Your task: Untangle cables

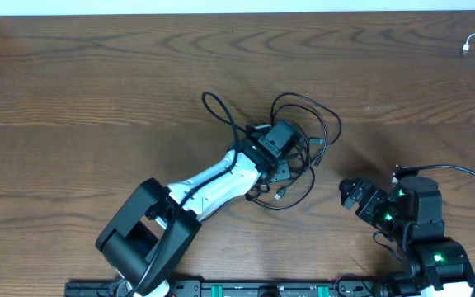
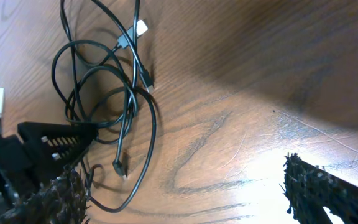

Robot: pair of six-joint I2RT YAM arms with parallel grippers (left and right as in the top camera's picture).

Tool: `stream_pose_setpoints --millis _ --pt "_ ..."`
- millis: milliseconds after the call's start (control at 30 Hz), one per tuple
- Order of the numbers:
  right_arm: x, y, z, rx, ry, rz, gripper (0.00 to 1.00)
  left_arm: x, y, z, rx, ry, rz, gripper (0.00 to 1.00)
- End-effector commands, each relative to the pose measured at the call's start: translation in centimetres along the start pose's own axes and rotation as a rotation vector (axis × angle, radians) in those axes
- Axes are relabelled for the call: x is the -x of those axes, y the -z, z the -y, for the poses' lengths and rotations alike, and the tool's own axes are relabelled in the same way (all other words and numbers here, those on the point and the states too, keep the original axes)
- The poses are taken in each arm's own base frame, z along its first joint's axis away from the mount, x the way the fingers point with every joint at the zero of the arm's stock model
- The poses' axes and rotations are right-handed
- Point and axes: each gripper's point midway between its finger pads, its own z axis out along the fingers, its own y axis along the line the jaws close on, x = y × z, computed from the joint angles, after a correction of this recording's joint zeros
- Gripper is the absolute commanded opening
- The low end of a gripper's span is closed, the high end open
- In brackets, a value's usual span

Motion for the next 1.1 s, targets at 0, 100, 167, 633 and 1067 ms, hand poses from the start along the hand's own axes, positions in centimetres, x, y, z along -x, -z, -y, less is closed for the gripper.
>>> stream_pose_setpoints --millis 0,100,167,633,1067 --pt "0.1 0.1 -0.1 0.006 -0.010 0.002 0.99 0.1 -1.2 -0.5 0.039 0.009 0.005 0.49" --pt "0.0 0.1 -0.1 0.004 -0.010 0.001 0.99 -0.2 -2.0 -0.9 0.058 0.027 -0.007 0.45" --pt "0.0 0.1 -0.1 0.004 -0.011 0.001 0.99 -0.2 -2.4 -1.0 0.062 0.029 -0.010 0.26" --pt "0.0 0.1 -0.1 0.004 -0.010 0.000 0.99 1.4 1.9 1.0 -0.036 -0.002 0.061 0.07" --pt "0.0 0.1 -0.1 0.007 -0.006 -0.003 0.99 3.7 11.6 3.9 -0.243 -0.061 0.230 0.08"
